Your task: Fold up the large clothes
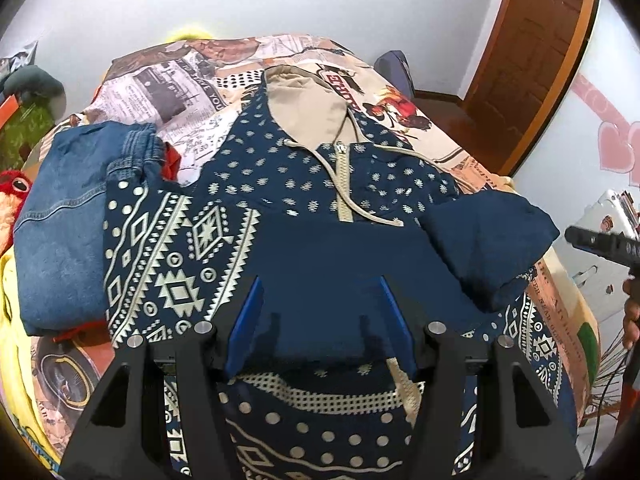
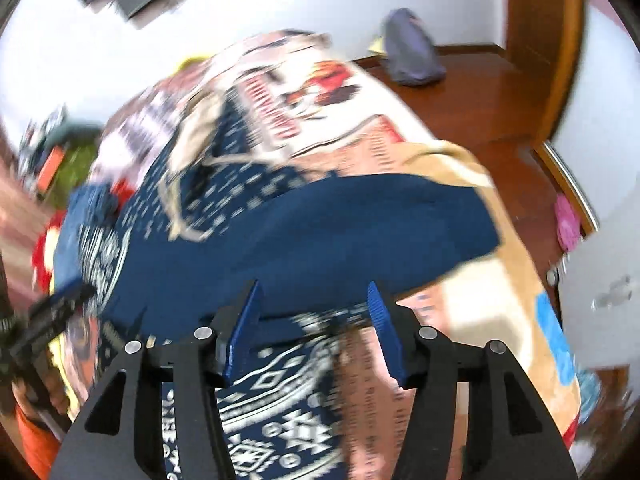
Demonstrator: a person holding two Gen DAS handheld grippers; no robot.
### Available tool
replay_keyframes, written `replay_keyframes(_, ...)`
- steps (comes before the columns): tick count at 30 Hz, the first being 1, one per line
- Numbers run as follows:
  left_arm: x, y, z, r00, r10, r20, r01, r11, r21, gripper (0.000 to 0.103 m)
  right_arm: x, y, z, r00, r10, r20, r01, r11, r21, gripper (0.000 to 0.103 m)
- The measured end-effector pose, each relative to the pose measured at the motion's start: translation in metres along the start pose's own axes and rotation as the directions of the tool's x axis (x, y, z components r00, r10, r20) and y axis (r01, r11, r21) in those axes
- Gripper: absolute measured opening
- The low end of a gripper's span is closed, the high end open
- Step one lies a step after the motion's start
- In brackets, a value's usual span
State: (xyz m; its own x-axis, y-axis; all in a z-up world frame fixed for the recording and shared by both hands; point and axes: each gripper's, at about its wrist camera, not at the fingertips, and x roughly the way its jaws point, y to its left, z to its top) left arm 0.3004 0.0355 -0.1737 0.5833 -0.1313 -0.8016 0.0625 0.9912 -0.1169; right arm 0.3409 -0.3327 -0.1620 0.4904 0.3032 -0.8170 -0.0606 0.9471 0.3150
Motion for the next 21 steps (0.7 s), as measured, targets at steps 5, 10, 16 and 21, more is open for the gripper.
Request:
replay_keyframes(5, 0.013, -0.010, 0.002, 1.000, -0.005, -0.024, 0.006, 1.000, 0.016, 0.058, 0.024, -0.046, 0.006, 0.998, 0.050, -0.025, -0.044, 0.979, 0.199, 0.051)
replay_keyframes(10, 0.026, -0.015, 0.000, 0.999, -0.011, -0.050, 0.012, 1.000, 0.025, 0.058, 0.056, -0.068, 0.003, 0.995, 0.088, -0.054, -0.066, 0.946, 0.316, 0.051)
replay_keyframes(16, 0.035, -0.013, -0.002, 0.997, 0.002, -0.071, 0.000, 0.999, 0.034, 0.058, 0.063, -0.073, 0.009, 0.996, 0.084, 0.001, -0.079, 0.935, 0.346, 0.035)
replay_keyframes(21, 0.032, -0.007, -0.004, 0.998, -0.001, -0.066, 0.003, 1.000, 0.022, 0.058, 0.048, -0.056, 0.019, 0.998, 0.024, 0.054, -0.036, 0.975, 0.221, 0.011)
